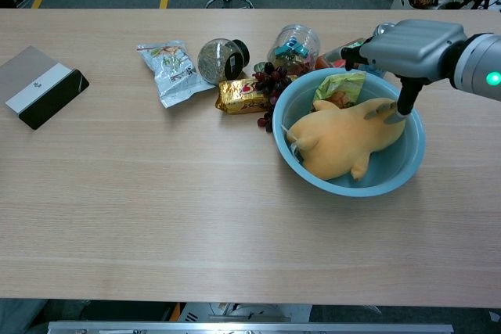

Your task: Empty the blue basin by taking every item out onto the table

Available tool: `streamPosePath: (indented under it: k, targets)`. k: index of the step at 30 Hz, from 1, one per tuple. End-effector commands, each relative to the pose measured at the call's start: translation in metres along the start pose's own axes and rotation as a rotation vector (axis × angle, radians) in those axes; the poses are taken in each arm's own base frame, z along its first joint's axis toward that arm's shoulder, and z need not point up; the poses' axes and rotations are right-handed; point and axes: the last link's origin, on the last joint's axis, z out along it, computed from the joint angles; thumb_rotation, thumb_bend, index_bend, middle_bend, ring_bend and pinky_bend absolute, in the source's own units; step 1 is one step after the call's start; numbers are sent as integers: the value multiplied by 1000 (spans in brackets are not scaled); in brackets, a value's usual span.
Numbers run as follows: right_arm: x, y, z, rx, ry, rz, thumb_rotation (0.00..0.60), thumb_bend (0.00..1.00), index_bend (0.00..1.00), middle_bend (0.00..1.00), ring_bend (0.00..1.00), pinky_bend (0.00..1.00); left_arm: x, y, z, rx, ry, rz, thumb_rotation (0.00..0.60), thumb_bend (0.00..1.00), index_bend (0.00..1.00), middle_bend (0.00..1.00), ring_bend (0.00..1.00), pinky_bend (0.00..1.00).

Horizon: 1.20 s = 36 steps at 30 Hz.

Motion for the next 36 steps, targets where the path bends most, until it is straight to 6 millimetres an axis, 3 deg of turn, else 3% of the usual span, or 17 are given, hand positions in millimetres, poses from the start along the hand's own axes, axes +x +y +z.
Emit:
streamPosePath:
  k: [1,23,28,32,36]
  targets:
    - [-9,0,3,-4,-22,-24,600,0,45,224,173,379,0,0,-1,2,0,-2,600,340,341,372,295,255]
    - [-39,-13,21,-1,-111,-122,600,0,69,228,182,384,-2,-6,-5,25,-2,-13,600,340,341,372,295,255]
    - [-41,-15,27,-10,-106,-127,600,48,200,283,250,424,-2,-6,-4,25,0,-16,600,339,340,372,295,255]
    - [-41,-16,33,-21,-86,-143,600,202,349,376,346,486,-2,-7,-4,26,1,-18,600,340,341,372,295,255]
    - [-37,-20,36,-21,-56,-124,600,338,501,489,473,621,-2,-9,-4,32,7,-21,600,340,340,372,295,255]
